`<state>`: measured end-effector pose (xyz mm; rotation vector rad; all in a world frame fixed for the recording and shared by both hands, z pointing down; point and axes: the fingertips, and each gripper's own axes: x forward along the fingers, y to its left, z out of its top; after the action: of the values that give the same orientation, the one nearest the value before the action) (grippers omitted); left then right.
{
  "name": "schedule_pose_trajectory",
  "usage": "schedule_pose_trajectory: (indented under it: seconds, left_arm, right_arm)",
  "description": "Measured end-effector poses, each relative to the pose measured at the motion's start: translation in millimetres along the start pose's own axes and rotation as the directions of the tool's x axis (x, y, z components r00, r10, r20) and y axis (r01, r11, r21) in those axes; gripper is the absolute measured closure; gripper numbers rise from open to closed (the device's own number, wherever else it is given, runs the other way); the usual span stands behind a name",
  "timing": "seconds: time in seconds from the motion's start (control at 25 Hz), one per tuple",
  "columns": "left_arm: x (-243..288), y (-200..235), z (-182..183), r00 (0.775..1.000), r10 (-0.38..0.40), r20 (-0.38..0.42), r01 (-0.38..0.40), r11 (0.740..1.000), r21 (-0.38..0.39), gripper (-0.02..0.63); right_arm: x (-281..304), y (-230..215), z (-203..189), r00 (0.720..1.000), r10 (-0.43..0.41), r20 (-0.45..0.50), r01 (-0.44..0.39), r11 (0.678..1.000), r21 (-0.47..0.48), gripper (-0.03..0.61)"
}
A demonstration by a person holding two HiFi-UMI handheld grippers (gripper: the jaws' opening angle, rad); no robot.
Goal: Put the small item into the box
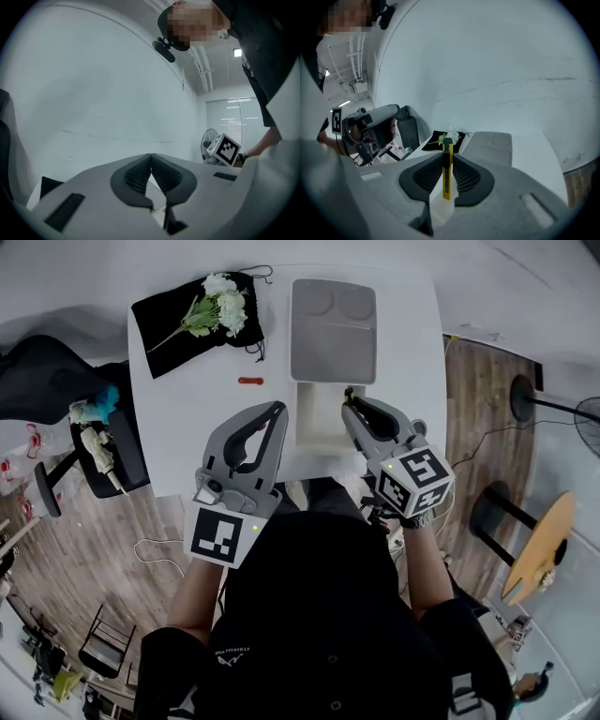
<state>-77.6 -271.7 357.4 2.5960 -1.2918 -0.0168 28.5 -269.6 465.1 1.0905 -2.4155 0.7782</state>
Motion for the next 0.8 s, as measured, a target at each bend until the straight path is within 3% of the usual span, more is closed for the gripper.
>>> schedule_pose_trajectory:
  seconds: [0.4,0.8]
  left_arm:
    - [8,3,-9,0.999,-0.023,-0.025,0.023,1.000,-0.003,0.609]
    - [11,9,-16,0.999,-0.010,-0.035,0.009,1.000,-0.018,0.609]
  right_arm:
    - [37,-19,-63,0.982,0.001,-0.188,0.003,1.000,0.021,0.509]
    - [67,-35,-117,0.929,-0.012,-0.370,0.007,1.000,-0.016,0.509]
